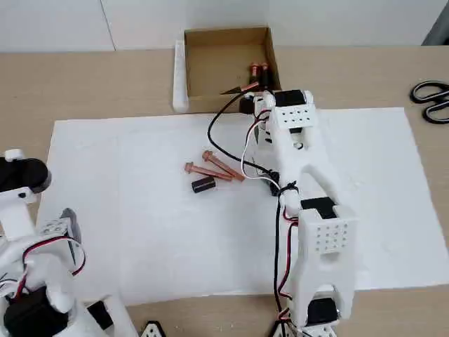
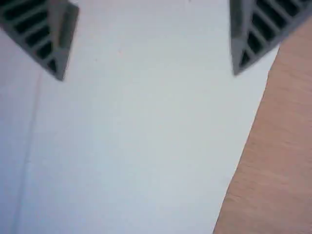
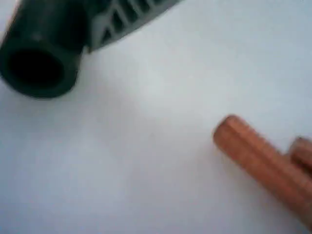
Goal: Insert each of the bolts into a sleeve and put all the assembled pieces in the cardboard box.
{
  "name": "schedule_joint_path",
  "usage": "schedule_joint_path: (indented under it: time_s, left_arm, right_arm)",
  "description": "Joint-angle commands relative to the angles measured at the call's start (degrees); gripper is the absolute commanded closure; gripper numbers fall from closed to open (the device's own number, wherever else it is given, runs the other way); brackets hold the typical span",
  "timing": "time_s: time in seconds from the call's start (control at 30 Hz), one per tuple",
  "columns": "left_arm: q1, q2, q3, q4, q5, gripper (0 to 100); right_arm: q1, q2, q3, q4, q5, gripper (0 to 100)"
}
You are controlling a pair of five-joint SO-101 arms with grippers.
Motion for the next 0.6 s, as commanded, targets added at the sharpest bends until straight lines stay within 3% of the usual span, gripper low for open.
schedule_joint_path:
  time_s: [0.0,0.37,0.57]
  left_arm:
    - [0.18,-0.18,-1.80,-0.09,0.35,79]
    - [0.18,-0.18,-1.80,-0.09,0.35,79]
    - [0.18,-0.18,-1.80,-0.09,0.35,79]
  right_arm:
    - [0.92,-2.86,0.09,0.40,-0.09,84.4]
    - [1.10,4.62,0.09,-1.54,-0.09,84.6]
    - [1.19,4.53,-0.26,-1.63,0.18,98.3]
